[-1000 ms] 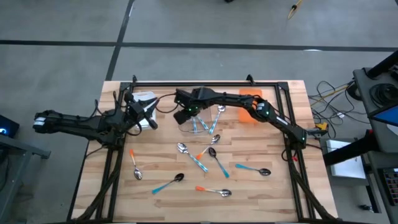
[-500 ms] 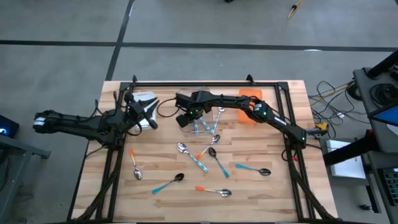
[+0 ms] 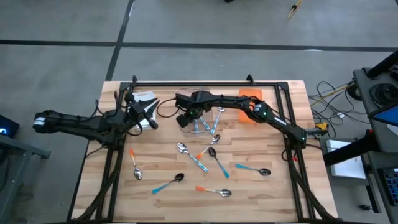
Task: Sort silverware by color (type)
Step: Put the blue patterned spoon into the transparent bin
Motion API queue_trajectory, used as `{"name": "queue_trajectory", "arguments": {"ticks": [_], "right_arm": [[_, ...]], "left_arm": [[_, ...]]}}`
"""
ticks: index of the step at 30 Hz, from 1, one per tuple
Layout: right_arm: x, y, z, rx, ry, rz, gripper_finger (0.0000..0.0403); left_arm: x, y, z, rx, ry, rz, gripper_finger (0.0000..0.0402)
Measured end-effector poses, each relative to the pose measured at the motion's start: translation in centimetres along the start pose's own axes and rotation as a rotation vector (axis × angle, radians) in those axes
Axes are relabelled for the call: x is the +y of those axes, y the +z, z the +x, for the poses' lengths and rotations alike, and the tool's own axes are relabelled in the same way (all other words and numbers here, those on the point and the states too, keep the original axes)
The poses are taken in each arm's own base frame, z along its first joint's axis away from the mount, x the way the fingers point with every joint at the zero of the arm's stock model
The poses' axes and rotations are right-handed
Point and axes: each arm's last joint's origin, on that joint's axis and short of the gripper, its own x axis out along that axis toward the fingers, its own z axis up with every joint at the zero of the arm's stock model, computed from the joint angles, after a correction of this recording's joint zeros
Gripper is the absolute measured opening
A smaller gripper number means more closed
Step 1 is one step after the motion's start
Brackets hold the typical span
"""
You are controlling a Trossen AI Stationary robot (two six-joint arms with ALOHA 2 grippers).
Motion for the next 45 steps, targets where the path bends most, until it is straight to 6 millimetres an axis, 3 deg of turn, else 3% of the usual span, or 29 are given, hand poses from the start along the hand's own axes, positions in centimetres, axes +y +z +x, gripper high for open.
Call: {"name": "queue_trajectory", "arguments": {"ticks": [13,25,45], "right_arm": [[0.0,0.2,-0.3,-0.038,-0.023,-0.001,0.0107],[0.2,0.4,-1.0,-0.052,-0.037,-0.005,0.0180],[-1.0,-0.6,0.9,-0.030,-0.150,0.033,0.0166]], "left_arm": [[0.0,0.0,0.0,0.001,0.000,0.005,0.0040],[0.0,0.0,0.0,0.002,0.000,0.006,0.0040],[0.0,0.0,0.0,0.002,0.000,0.005,0.0040]]}}
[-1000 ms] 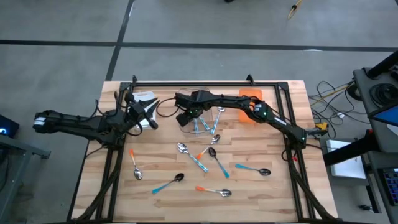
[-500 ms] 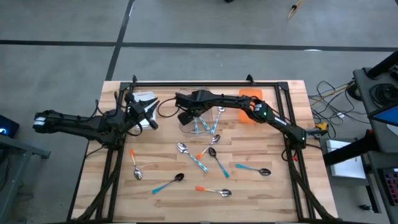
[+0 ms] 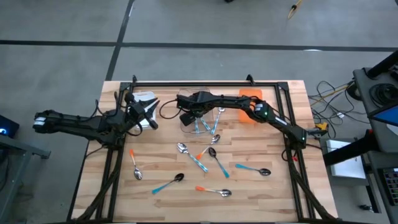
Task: Sort silverware by color (type)
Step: Put the blue patterned spoon into the transparent bin
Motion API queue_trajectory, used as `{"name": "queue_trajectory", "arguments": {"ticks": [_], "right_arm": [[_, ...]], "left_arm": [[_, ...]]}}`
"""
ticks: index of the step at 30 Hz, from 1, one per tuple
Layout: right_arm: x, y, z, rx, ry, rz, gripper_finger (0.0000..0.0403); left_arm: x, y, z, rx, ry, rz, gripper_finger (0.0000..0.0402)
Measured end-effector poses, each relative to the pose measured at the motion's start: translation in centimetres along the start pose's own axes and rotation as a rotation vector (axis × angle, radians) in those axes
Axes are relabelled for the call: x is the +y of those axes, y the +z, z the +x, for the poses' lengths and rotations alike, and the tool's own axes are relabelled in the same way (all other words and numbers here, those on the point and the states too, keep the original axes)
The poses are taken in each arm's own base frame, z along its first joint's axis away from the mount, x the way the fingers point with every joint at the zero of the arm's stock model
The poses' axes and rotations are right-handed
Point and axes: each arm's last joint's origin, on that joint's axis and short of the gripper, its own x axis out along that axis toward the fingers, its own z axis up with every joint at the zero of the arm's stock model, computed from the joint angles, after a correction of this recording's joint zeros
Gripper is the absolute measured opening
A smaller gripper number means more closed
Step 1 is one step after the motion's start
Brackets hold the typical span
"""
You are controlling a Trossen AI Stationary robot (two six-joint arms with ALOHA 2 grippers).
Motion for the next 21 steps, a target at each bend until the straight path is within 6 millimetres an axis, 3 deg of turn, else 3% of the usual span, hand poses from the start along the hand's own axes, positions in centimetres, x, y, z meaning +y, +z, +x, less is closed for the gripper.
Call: {"name": "queue_trajectory", "arguments": {"ticks": [21], "right_arm": [[-0.01,-0.12,0.41,0.004,0.001,0.020,0.0086]], "left_arm": [[0.00,0.00,0.00,0.000,0.000,0.000,0.0040]]}}
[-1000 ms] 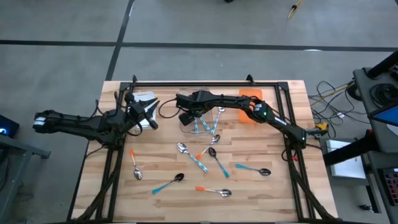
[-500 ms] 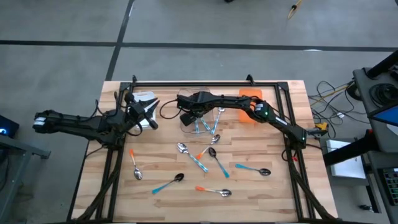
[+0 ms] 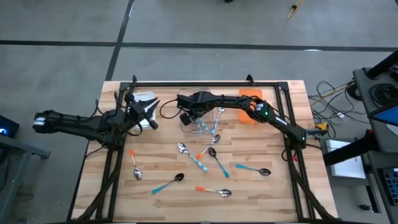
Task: Sort silverware by color (type)
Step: Put the blue patterned spoon into the transparent bin
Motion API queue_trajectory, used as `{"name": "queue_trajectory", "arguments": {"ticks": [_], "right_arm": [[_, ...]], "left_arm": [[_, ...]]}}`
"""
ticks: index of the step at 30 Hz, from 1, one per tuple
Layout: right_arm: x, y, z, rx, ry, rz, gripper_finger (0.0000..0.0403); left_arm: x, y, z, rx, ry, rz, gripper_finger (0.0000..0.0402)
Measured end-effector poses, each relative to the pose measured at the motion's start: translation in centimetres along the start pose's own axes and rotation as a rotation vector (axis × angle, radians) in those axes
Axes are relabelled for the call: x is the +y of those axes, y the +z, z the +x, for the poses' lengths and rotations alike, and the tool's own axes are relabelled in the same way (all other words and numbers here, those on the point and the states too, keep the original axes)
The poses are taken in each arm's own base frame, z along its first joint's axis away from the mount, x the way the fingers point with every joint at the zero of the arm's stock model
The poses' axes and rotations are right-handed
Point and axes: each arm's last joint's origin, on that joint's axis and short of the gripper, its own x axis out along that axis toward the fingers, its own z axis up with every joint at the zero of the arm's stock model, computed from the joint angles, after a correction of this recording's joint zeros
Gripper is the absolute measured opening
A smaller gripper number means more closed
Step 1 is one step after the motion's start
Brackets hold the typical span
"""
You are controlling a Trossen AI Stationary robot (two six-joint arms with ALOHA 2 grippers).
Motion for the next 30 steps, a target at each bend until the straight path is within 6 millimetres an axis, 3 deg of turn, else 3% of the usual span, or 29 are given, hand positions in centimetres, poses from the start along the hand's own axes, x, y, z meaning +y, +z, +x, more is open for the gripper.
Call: {"name": "queue_trajectory", "arguments": {"ticks": [17,25,30], "right_arm": [[0.01,0.01,0.01,0.002,0.005,0.020,0.0080],[0.09,0.07,0.01,-0.004,0.013,0.012,0.0015],[0.07,0.06,-0.04,-0.003,0.012,0.009,0.0009]], "left_arm": [[0.00,0.00,0.00,0.000,0.000,0.000,0.0040],[0.00,0.00,0.00,0.000,0.000,0.000,0.0040],[0.00,0.00,0.00,0.000,0.000,0.000,0.0040]]}}
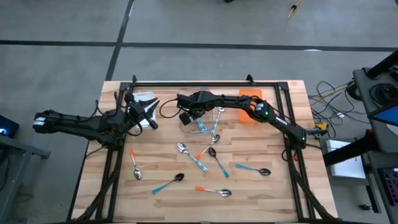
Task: Sort silverware by color (type)
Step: Put the blue patterned spoon into the transparent bin, then adjust the transparent bin
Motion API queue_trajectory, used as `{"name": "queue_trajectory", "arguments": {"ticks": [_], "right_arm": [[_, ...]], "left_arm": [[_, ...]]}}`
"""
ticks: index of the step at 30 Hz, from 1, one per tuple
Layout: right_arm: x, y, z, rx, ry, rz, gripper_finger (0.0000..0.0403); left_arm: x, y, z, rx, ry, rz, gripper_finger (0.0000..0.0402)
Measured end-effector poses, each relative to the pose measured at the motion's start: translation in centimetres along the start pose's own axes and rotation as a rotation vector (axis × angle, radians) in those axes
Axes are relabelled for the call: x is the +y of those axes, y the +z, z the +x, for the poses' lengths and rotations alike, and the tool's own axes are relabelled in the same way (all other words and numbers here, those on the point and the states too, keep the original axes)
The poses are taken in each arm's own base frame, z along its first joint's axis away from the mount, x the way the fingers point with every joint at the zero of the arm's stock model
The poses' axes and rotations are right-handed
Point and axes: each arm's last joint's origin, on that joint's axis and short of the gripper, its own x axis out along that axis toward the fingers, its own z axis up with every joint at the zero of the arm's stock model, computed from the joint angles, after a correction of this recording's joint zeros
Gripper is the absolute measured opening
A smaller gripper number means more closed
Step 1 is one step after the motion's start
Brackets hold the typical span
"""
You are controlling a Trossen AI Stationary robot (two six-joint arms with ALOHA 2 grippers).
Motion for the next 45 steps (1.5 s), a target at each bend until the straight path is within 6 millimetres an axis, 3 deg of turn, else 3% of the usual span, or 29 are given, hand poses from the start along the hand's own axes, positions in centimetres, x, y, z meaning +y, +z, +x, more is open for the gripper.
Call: {"name": "queue_trajectory", "arguments": {"ticks": [17,31,45], "right_arm": [[0.6,1.1,-2.7,-0.033,0.046,-0.043,0.0008],[-0.2,0.9,-3.0,0.014,-0.014,-0.051,0.0008],[0.7,0.6,-3.4,-0.001,0.036,-0.104,0.0009]], "left_arm": [[0.0,-0.1,0.0,0.010,-0.002,0.011,0.0040],[0.0,-0.1,0.0,0.010,-0.003,0.011,0.0040],[0.0,-0.1,0.0,0.010,-0.002,0.011,0.0040]]}}
